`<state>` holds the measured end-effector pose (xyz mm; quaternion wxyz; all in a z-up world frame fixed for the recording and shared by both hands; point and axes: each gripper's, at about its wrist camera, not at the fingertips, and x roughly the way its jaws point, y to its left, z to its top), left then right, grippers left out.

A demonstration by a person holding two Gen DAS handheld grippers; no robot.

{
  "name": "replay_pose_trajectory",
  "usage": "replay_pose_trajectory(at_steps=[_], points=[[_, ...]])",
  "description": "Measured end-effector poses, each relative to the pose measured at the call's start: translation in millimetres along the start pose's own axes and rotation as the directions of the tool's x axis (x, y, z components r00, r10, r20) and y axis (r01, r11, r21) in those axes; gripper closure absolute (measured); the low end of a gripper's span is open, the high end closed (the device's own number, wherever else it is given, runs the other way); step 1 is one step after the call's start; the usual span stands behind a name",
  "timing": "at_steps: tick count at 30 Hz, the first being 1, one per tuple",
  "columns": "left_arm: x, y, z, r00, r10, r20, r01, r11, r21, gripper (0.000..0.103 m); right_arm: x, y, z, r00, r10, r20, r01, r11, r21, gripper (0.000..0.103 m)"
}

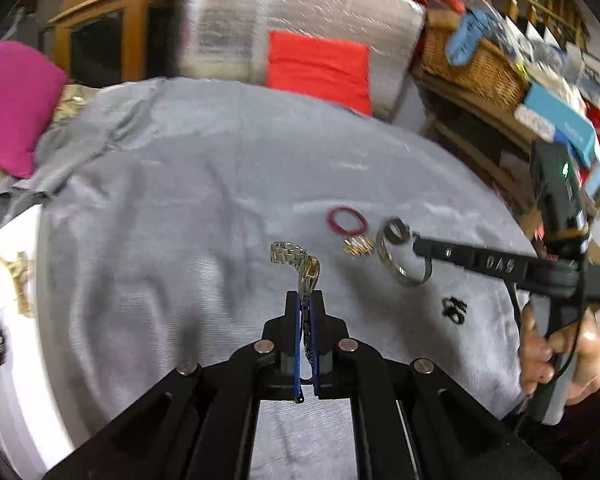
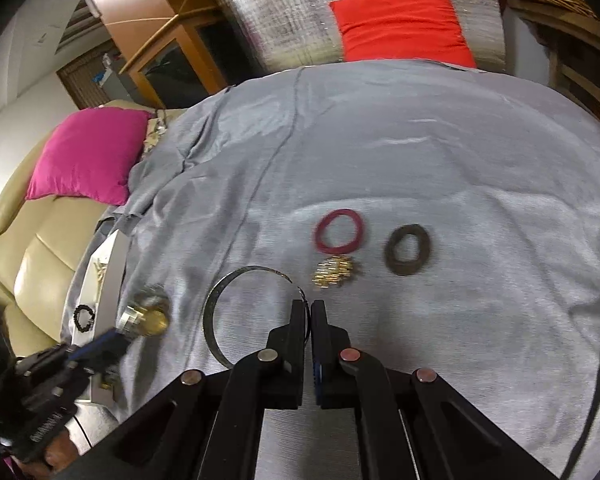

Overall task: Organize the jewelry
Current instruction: 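Carry the watch and bangle to the white tray with both tools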

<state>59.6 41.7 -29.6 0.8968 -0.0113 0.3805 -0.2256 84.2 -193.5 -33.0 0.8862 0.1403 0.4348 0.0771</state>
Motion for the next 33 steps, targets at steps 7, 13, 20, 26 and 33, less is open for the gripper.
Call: replay_pose_trajectory(at_steps=[7,13,20,26,33], points=[[-75,56,-28,0.976,0.194,0.093,-0.178,0.971,-0.162,0.099,12,54,3,0.997,0.080,0.006,-0.079,0.995,-0.056,0.099],[-111,122,-66,0.939,0.343,0.031,-0.324,0.909,-0.261,0.099,29,143,-2,0.984,0.174,-0.027,-0.176,0.966,-0.189,0.099],[-122,180,-99,0.925,0.378,-0.038,-0.367,0.866,-0.340,0.099,53,258,-16,0.965,0.246,-0.096,-0.264,0.907,-0.329,0.099],[-116,194,-105,0.928,0.369,-0.046,-0.360,0.861,-0.360,0.099,94,315,-28,0.957,0.231,-0.177,-0.281,0.890,-0.358,0.099],[-103,210,-114,0.939,0.332,-0.093,-0.343,0.867,-0.361,0.099,142,352,-46,0.953,0.164,-0.254,-0.258,0.878,-0.402,0.099]])
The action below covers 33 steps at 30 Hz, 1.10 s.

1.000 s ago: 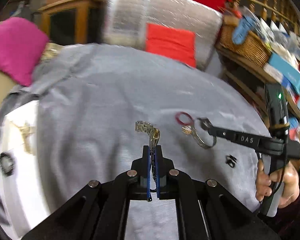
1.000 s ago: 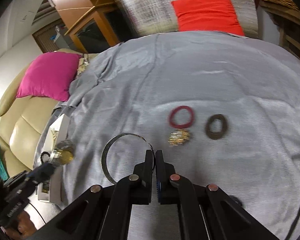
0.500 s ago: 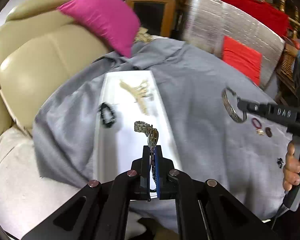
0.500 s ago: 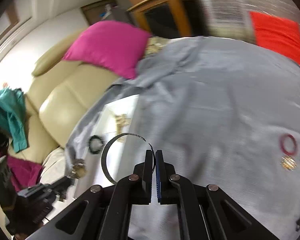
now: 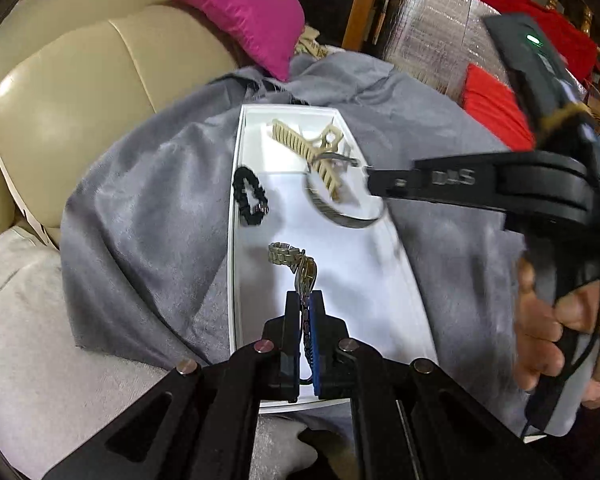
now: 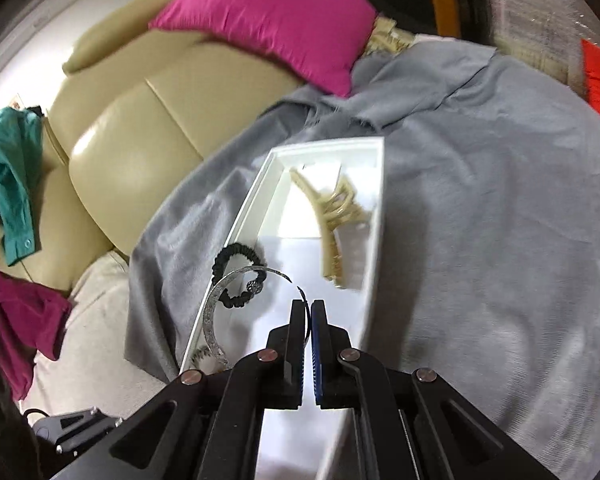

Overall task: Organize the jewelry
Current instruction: 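Carry the watch and bangle to the white tray with both tools, then release the bangle into the tray with the right tool while the left tool releases the watch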

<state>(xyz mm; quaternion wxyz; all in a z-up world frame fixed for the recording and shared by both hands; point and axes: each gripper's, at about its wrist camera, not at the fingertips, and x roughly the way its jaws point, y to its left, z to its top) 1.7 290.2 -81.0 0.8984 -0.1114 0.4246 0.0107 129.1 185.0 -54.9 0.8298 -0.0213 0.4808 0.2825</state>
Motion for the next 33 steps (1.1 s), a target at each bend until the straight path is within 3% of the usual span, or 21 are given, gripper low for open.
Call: replay_pose_trajectory(at_steps=[7,18,23,26,31,33], points=[[16,8,-11,0.998,0.004,-0.056,-0.004,1.000,-0.012,0.099,35,1,0,0.998,-0.008,-0.057,0.009,1.000,0.022,0.099],[25,20,-6,0.997,-0.001,-0.073,-0.004,0.997,-0.077,0.099,66,10,-3,0.982,-0.120,-0.143,0.114,0.992,-0.049,0.097],[21,23,-2,0.998,-0.025,-0.061,0.020,0.996,-0.092,0.098,60,9,1,0.985,-0.088,-0.146,0.085,0.996,-0.026,0.093],[11,20,0,0.999,-0.014,-0.043,0.010,0.997,-0.083,0.092,42,5,3,0.993,-0.053,-0.101,0.053,0.999,0.002,0.087],[-13,-5,10,1.000,0.019,0.016,-0.018,1.000,-0.017,0.074,-9,-21,0,1.000,-0.019,-0.006,0.019,0.998,0.060,0.086],[-22,-24,16,0.999,0.015,0.038,-0.016,1.000,0.027,0.066,-35,-40,-4,0.999,-0.024,0.031,0.021,0.996,0.090,0.073]])
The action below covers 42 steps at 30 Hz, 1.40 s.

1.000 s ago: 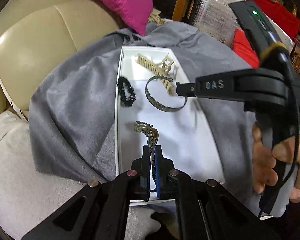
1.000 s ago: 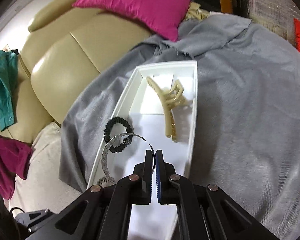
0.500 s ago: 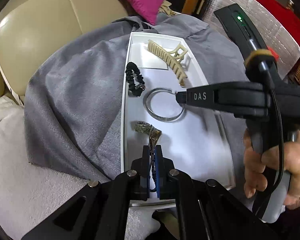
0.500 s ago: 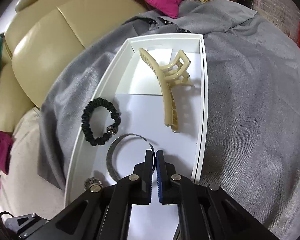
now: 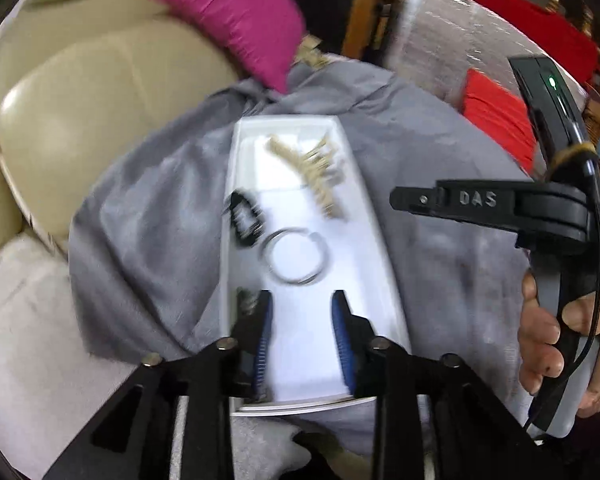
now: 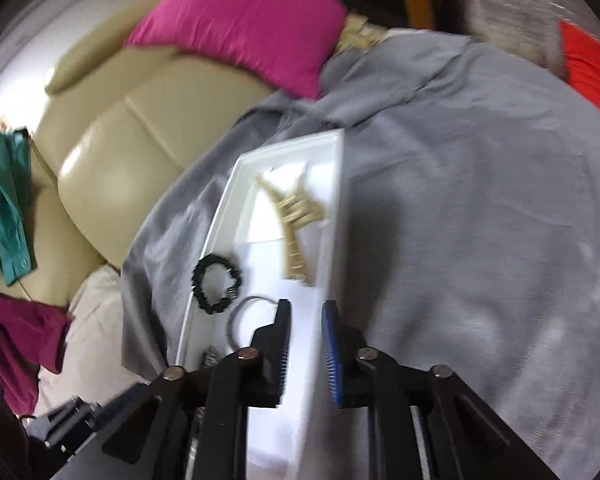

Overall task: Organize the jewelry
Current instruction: 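Release the bangle into the tray with the right tool while the left tool releases the watch, then grasp the dark brown hair tie with the right tool while the left tool grasps the black earrings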

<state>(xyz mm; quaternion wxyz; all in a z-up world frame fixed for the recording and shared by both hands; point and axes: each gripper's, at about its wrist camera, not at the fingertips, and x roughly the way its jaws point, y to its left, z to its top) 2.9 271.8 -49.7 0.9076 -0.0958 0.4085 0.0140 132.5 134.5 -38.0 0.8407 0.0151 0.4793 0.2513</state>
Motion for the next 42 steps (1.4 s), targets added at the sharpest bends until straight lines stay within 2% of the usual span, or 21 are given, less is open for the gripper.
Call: replay_pose_trajectory(at_steps=[1,2,3,9,13,17,24,26,29,31,37,41,42], points=[[-6,-14,4,1.000,-0.006,0.014,0.006,1.000,0.030,0.060,-11,-9,-1,1.000,0.002,0.011,-0.002,1.000,0.017,0.067],[-9,-21,6,1.000,-0.012,0.022,0.011,0.999,0.049,0.057,-25,-24,-4,1.000,-0.001,0.030,-0.001,0.999,0.045,0.050],[-14,-37,9,0.999,-0.024,0.031,0.021,0.996,0.082,0.054,-40,-39,-8,0.998,-0.014,0.054,0.010,0.997,0.071,0.040],[-22,-130,20,0.996,-0.089,0.024,0.081,0.969,0.235,0.043,-125,-141,-35,0.984,-0.118,0.134,0.089,0.974,0.209,0.040],[-6,-196,20,0.988,-0.152,-0.032,0.155,0.940,0.304,0.041,-175,-213,-59,0.969,-0.175,0.172,0.112,0.940,0.323,0.040],[23,-239,21,0.978,-0.192,-0.076,0.207,0.929,0.308,0.041,-203,-284,-88,0.966,-0.198,0.169,0.106,0.893,0.438,0.050],[69,-293,6,0.967,-0.229,-0.109,0.253,0.901,0.351,0.041,-200,-358,-122,0.976,-0.167,0.142,0.061,0.830,0.555,0.054],[78,-306,-2,0.960,-0.247,-0.132,0.279,0.887,0.369,0.041,-195,-367,-121,0.981,-0.151,0.123,0.057,0.829,0.556,0.055],[88,-331,-15,0.943,-0.274,-0.191,0.330,0.854,0.403,0.041,-189,-377,-125,0.982,-0.155,0.110,0.071,0.837,0.542,0.057],[87,-348,-27,0.928,-0.299,-0.220,0.369,0.816,0.445,0.041,-183,-389,-127,0.986,-0.127,0.110,0.046,0.831,0.555,0.062],[81,-375,-43,0.860,-0.410,-0.303,0.509,0.732,0.452,0.041,-171,-406,-119,0.986,-0.106,0.131,0.016,0.833,0.553,0.063],[84,-380,-44,0.843,-0.425,-0.331,0.535,0.729,0.427,0.041,-161,-412,-111,0.985,-0.098,0.139,0.003,0.827,0.563,0.063],[86,-381,-44,0.843,-0.424,-0.331,0.534,0.732,0.423,0.041,-158,-412,-109,0.986,-0.099,0.135,0.005,0.826,0.564,0.063]])
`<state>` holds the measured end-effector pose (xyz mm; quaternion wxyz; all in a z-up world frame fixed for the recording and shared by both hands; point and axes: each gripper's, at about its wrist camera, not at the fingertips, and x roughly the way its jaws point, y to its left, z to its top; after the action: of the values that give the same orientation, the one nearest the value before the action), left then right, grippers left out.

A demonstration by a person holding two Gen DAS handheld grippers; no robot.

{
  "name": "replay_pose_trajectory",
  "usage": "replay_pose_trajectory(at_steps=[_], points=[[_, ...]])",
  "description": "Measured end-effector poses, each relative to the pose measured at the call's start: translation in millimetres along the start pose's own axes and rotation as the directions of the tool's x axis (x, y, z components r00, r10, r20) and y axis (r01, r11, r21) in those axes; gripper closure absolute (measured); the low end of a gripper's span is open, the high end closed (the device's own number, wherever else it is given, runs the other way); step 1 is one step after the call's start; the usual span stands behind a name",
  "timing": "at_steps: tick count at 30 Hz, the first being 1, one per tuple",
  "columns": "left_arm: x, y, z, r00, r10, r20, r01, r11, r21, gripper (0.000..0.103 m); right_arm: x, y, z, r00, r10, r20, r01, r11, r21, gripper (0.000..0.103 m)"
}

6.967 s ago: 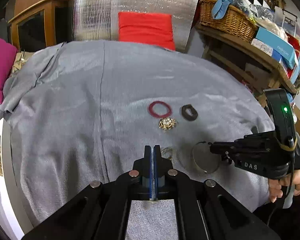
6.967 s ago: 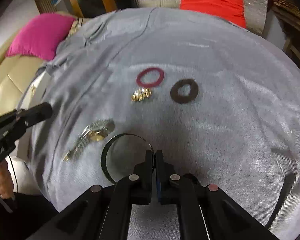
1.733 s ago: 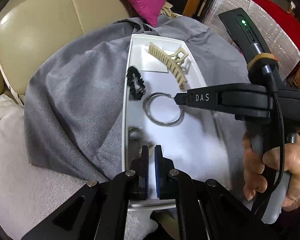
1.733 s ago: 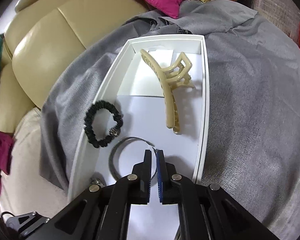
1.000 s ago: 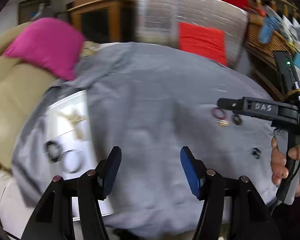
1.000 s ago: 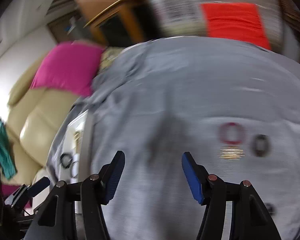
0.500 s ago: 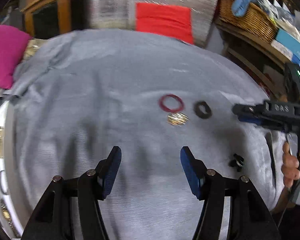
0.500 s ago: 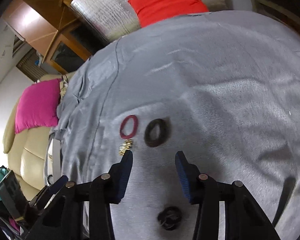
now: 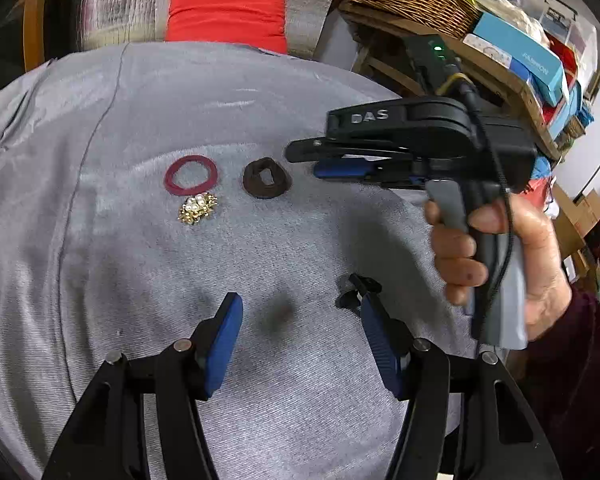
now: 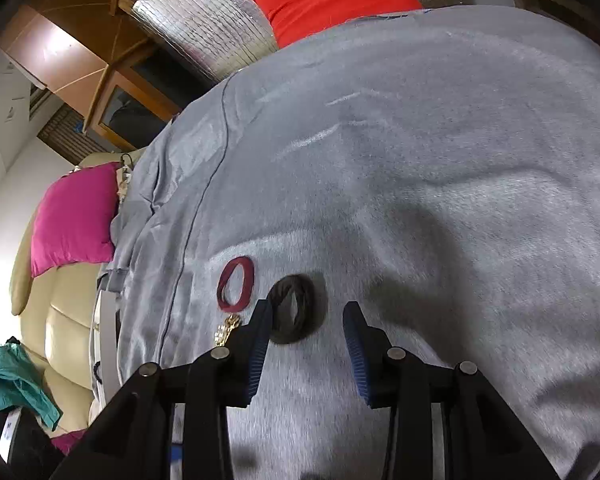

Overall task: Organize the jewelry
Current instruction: 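Grasp the dark brown hair tie with the right tool while the left tool grasps the black earrings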

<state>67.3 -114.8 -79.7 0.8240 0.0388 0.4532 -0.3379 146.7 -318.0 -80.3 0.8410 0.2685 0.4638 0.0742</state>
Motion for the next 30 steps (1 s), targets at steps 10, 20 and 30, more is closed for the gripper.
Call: replay_pose_trajectory(at_steps=[10,20,30], points=[[-4,3,-6,1.000,0.011,-0.017,-0.010,0.998,0.063,0.041,32,26,3,0.987,-0.156,-0.029,0.150,0.977,-0.150,0.094],[8,-34,-7,0.995,-0.095,-0.039,0.100,0.985,0.143,0.041,-29,-13,8,0.990,-0.119,0.073,0.123,0.991,-0.045,0.094],[47,-57,-4,0.992,-0.099,-0.083,0.111,0.983,0.149,0.075,-37,-19,8,0.992,-0.101,0.077,0.104,0.994,-0.037,0.094]])
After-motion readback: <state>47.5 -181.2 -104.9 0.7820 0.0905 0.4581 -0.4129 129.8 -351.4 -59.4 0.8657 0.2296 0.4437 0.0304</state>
